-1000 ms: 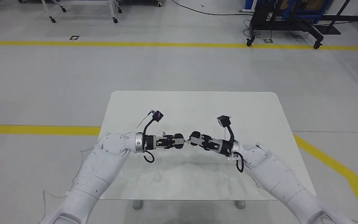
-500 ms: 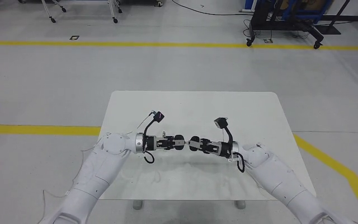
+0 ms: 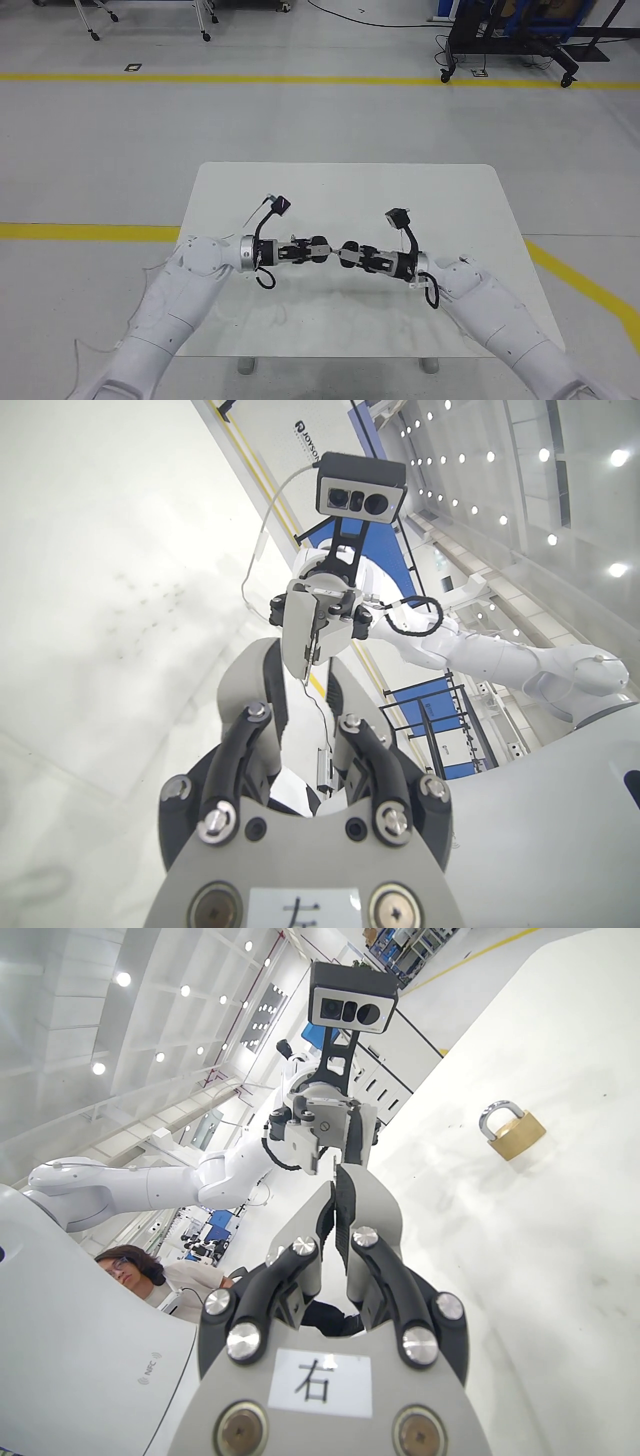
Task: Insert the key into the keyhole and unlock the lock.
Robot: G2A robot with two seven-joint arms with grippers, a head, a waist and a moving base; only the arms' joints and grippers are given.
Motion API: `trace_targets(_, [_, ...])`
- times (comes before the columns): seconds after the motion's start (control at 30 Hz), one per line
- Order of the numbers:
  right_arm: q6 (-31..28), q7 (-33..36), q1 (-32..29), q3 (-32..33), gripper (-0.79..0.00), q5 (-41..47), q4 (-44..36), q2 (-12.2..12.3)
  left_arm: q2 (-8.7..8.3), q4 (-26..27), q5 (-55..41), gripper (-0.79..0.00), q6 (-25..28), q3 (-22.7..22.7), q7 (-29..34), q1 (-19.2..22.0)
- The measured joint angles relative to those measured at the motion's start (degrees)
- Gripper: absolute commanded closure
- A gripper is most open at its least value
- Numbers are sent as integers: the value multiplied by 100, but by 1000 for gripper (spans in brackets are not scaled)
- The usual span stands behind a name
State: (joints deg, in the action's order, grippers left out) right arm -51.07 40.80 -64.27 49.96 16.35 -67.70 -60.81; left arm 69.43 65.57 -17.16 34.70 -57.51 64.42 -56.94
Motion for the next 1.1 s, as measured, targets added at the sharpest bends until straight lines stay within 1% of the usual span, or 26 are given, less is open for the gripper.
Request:
trace_targets(0.07, [-155,-46,-76,157,0,33,50,44,-38,55,-3,-785,55,-130,-19,21])
trace_targets(0.17, [-346,-87,-211,406,0,70,104,120,-131,289,81,-785,46,-430,-29,29])
trace_targets(0.27, [-530,-156,-398,698,0,92,86,209,-289,811,493,-785,-101,-901,-49,-102])
trace_targets(0.37, [-695,-260,-626,1047,0,134,16,310,-454,1586,1106,-785,-413,-1395,-76,-441])
trace_targets(0.43, [-698,-316,-796,1313,0,163,-121,377,-550,2139,1747,-785,-669,-1685,-187,-735])
trace_targets(0.53, [-692,-370,-1042,1693,0,208,-331,457,-643,2791,3077,-785,-1004,-1894,-536,-1155])
trace_targets(0.63, [-692,-440,-1261,2037,0,274,-544,507,-676,3221,4480,-785,-1361,-1798,-986,-1506])
trace_targets(0.7, [-692,-456,-1396,2250,0,298,-682,527,-667,3314,5201,-785,-1569,-1580,-1233,-1669])
trace_targets(0.77, [-692,-434,-1484,2372,0,314,-764,531,-648,3279,5687,-785,-1712,-1346,-1356,-1704])
trace_targets(0.9, [-693,-346,-1543,2468,0,369,-807,508,-565,2944,6727,-785,-2122,-730,-1645,-1518])
trace_targets(1.0, [-693,-341,-1538,2468,0,374,-802,505,-486,2683,7049,-785,-2406,-386,-1836,-1303])
trace_targets(1.1, [-693,-343,-1538,2467,0,373,-802,506,-428,2516,7125,-785,-2580,-185,-1852,-1127])
